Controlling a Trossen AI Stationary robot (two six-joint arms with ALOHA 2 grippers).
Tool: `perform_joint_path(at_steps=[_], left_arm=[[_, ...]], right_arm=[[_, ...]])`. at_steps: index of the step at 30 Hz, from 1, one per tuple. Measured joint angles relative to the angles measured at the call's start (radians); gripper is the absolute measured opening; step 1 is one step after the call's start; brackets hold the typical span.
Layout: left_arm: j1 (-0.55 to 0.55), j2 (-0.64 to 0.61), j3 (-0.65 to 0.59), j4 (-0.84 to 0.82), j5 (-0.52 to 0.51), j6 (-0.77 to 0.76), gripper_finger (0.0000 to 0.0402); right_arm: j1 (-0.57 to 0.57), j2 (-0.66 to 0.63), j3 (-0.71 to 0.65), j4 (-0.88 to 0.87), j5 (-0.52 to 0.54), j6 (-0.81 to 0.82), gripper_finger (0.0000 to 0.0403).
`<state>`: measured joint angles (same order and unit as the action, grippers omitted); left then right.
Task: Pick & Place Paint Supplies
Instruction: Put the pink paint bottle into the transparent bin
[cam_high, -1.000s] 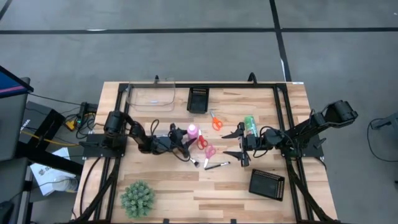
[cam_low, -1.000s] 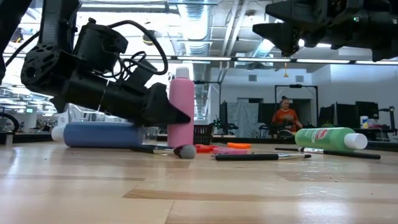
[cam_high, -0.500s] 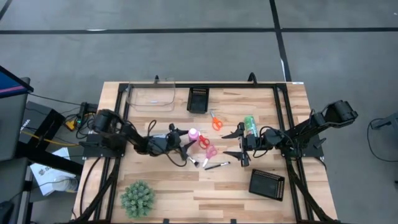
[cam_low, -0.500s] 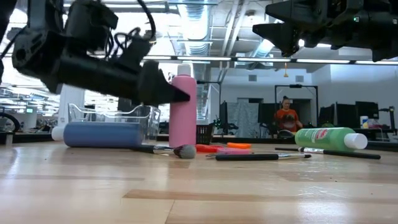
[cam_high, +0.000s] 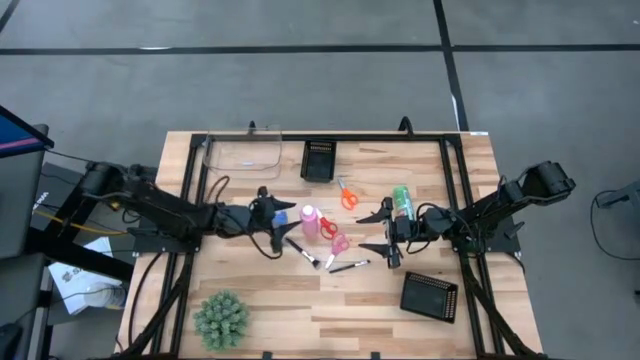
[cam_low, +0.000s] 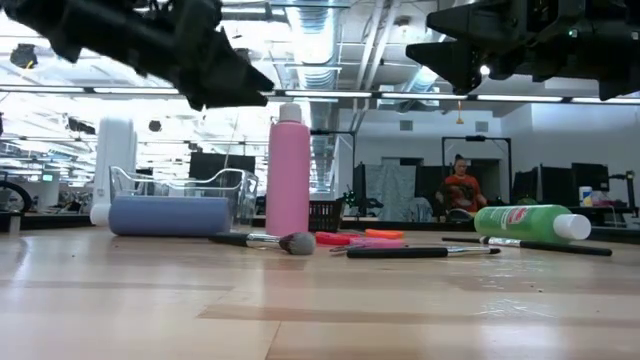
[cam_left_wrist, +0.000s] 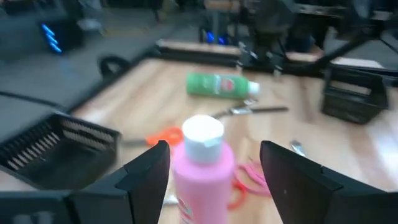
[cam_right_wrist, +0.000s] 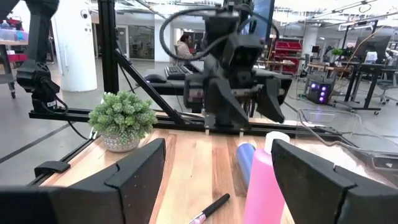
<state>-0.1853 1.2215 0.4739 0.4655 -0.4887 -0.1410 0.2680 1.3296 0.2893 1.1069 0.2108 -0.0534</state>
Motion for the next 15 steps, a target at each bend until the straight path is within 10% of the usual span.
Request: perform_joint_path(at_steps=[15], left_arm=[[0.061,0.003,0.331,-0.653,0.224,-0.066,0.0241]], right_arm=[[0.000,0.000,0.000,-0.012,0.000,0.005,0.0281]])
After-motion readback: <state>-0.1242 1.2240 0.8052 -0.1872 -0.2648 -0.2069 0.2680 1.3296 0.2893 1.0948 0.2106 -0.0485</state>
